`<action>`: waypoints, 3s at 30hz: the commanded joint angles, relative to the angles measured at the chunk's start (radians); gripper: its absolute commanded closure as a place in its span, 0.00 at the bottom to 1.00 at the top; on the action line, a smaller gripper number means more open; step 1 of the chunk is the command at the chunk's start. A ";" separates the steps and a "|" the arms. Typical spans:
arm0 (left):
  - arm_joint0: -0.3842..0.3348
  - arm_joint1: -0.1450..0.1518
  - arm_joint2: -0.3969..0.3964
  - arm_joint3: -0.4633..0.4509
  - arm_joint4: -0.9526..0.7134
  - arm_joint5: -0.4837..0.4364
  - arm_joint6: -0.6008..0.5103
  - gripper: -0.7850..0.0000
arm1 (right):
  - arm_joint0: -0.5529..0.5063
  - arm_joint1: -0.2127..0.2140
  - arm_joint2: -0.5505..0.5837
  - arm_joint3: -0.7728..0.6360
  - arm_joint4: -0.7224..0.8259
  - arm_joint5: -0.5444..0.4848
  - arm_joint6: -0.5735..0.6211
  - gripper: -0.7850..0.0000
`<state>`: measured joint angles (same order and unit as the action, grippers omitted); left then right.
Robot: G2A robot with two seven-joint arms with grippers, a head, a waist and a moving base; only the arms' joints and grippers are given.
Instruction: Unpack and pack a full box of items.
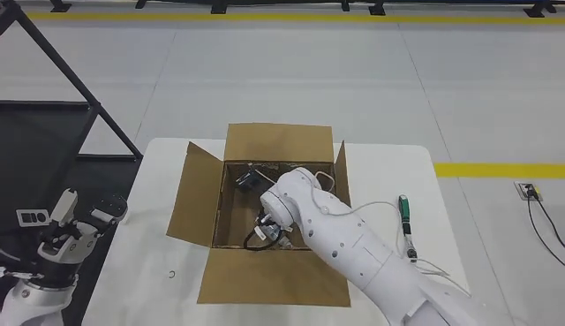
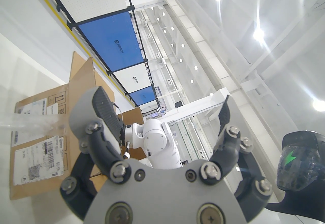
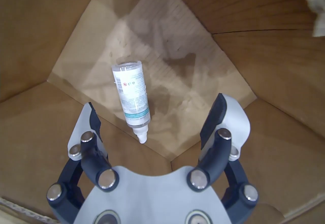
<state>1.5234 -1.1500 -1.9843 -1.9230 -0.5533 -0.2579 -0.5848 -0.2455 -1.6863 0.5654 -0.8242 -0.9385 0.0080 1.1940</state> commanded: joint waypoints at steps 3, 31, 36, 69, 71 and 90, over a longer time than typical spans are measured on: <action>-0.002 0.000 0.007 0.004 0.005 0.004 0.004 0.00 | 0.026 -0.028 -0.014 0.109 0.040 -0.107 -0.031 0.00; -0.007 0.002 0.022 0.006 0.028 -0.007 0.037 0.00 | 0.094 -0.193 -0.079 0.526 0.084 -0.330 -0.221 1.00; -0.004 0.002 0.022 0.000 0.031 -0.008 0.038 0.00 | 0.108 -0.196 -0.069 0.538 0.081 -0.329 -0.261 1.00; -0.001 0.003 0.053 -0.006 0.049 -0.005 0.054 0.00 | -0.086 0.017 0.154 -0.150 -0.123 -0.125 -0.116 1.00; 0.000 0.003 0.053 -0.006 0.049 -0.005 0.054 0.00 | -0.120 0.029 0.176 -0.229 -0.148 -0.082 -0.097 1.00; -0.006 0.004 0.063 -0.008 0.050 -0.006 0.049 0.00 | -0.361 0.096 0.368 -0.668 -0.287 0.092 0.004 1.00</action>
<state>1.5176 -1.1461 -1.9209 -1.9305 -0.5041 -0.2639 -0.5363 -0.5908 -1.5934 0.9219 -1.4596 -1.2149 0.0815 1.1918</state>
